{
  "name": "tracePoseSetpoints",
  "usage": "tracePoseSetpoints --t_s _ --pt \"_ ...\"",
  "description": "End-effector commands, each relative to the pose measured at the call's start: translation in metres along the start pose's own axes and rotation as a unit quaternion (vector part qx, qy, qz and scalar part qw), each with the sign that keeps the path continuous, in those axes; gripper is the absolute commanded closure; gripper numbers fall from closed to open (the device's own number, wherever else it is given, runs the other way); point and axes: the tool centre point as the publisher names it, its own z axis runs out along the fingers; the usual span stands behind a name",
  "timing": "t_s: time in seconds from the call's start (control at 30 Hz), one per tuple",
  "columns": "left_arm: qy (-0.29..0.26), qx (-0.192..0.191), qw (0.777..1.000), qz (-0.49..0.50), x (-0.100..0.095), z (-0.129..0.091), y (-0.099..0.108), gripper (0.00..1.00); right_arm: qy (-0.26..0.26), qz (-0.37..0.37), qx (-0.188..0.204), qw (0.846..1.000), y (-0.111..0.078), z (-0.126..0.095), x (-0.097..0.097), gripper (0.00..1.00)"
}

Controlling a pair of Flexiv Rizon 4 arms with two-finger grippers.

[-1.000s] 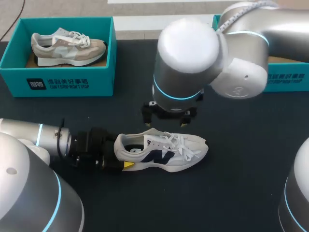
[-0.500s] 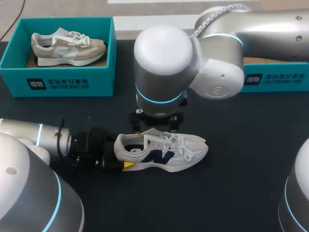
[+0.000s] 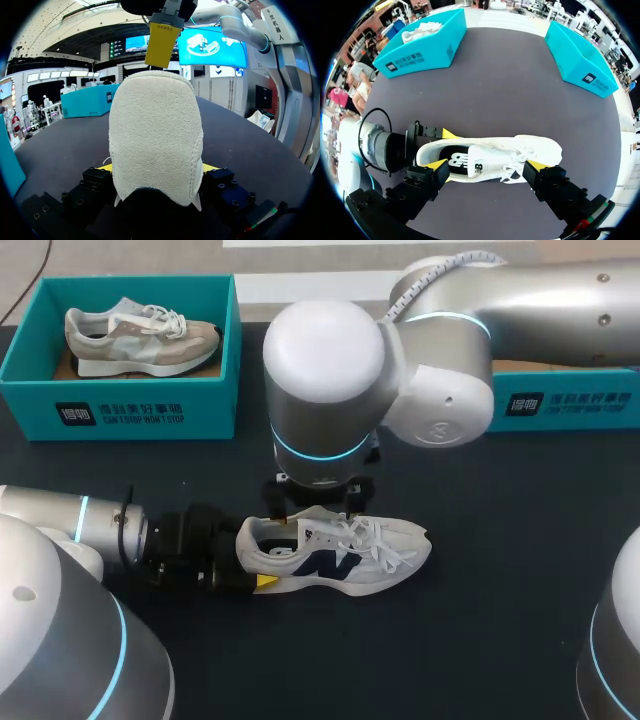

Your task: Take the shoe out of the shoebox, open the shoe tongue, remove and reinsert the insole, then place the shoe into the shoebox

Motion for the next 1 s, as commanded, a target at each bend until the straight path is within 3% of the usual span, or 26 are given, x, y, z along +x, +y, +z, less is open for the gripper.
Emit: tracePoseSetpoints --t_s 0.03,0.2,0.43,0.7,1.0 --pt "0.000 -0.001 1.000 0.000 0.002 -0.001 0.001 1.00 -0.090 0.103 0.003 0.991 -0.009 0.004 0.010 0.00" --pt "0.000 -0.001 1.000 0.000 0.002 -0.001 0.001 1.00 -0.138 0.131 0.026 0.981 -0.012 0.017 0.008 0.00" --pt "0.000 -0.001 1.000 0.000 0.002 -0.001 0.001 1.00 -0.130 0.160 0.013 0.978 -0.010 0.028 0.011 0.00" --pt "0.000 -0.001 1.000 0.000 0.002 -0.001 0.001 1.00 -0.161 0.183 0.025 0.970 -0.015 0.042 0.015 0.00" --pt "0.000 -0.001 1.000 0.000 0.002 -0.001 0.001 1.00 -0.205 0.223 0.027 0.953 -0.015 0.059 -0.003 0.00"
